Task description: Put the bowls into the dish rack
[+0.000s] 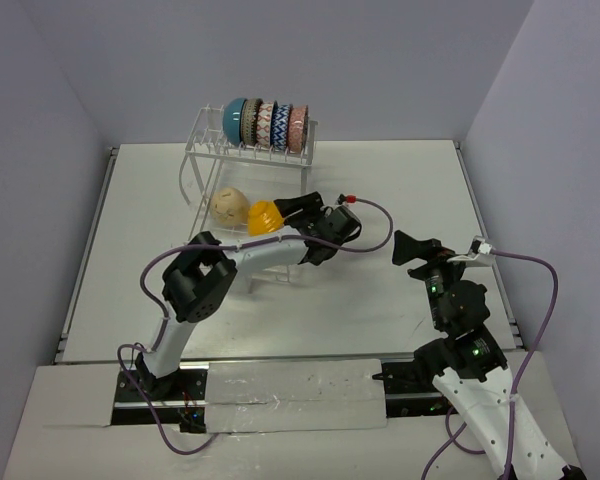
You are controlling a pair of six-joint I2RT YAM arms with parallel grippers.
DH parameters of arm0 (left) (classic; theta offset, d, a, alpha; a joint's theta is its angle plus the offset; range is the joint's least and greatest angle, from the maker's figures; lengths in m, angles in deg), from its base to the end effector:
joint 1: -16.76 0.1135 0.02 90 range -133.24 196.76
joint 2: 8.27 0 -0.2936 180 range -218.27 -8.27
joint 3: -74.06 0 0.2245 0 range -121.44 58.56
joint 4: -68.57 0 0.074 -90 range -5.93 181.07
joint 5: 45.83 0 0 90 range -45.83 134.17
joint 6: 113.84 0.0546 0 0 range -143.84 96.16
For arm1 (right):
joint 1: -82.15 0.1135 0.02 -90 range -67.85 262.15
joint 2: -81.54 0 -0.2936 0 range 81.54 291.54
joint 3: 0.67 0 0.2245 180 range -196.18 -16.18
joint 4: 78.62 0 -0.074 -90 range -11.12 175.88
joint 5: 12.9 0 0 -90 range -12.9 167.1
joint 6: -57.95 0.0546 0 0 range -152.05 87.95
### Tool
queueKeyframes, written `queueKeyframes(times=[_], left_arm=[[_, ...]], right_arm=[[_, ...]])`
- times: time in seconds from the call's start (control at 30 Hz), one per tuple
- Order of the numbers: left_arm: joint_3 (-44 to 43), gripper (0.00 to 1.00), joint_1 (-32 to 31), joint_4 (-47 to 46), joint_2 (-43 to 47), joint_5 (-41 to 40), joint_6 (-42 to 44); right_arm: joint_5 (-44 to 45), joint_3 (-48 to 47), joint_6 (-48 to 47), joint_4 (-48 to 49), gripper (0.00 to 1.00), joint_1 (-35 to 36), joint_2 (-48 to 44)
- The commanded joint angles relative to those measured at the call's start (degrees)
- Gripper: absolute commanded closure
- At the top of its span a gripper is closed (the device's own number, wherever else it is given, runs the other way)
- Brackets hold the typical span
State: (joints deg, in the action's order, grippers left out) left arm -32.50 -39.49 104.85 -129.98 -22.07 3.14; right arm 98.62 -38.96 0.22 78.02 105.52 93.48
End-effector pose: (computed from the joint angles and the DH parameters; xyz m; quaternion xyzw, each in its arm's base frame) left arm 0.2920 -0.3471 0.2295 0.3901 0.7109 0.4291 0.3979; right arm 0.0617 0.0048 0.2804 0.1875 0.6638 0.2189 0.6902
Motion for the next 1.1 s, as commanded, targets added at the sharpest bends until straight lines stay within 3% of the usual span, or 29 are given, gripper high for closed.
queueKeyframes(times=[0.0, 0.23, 0.73, 0.93, 1.07], left_arm=[[-4.2, 0.37, -1.1, 7.4, -1.8, 6.0, -10.0], [-8.8, 0.25, -1.2, 12.6, 0.9, 13.2, -16.1], [-9.3, 0.2, 1.0, 13.0, 9.6, 35.5, -29.0], [-6.5, 0.17, 3.4, 8.5, 21.5, 44.8, -37.0], [1.2, 0.04, 7.7, 3.6, 32.1, 52.1, -44.1]], right_arm=[[1.3, 0.6, -0.1, 1.0, 0.01, 0.2, -0.3], [1.3, 0.5, -0.1, 1.0, 0.01, 0.1, -0.1], [1.2, -1.1, -0.5, -0.1, 0.01, 0.1, -0.3], [2.0, -5.6, -1.1, -2.9, 0.01, 0.1, 1.1], [4.2, -10.0, -1.9, -6.5, 0.0, 0.1, 4.0]])
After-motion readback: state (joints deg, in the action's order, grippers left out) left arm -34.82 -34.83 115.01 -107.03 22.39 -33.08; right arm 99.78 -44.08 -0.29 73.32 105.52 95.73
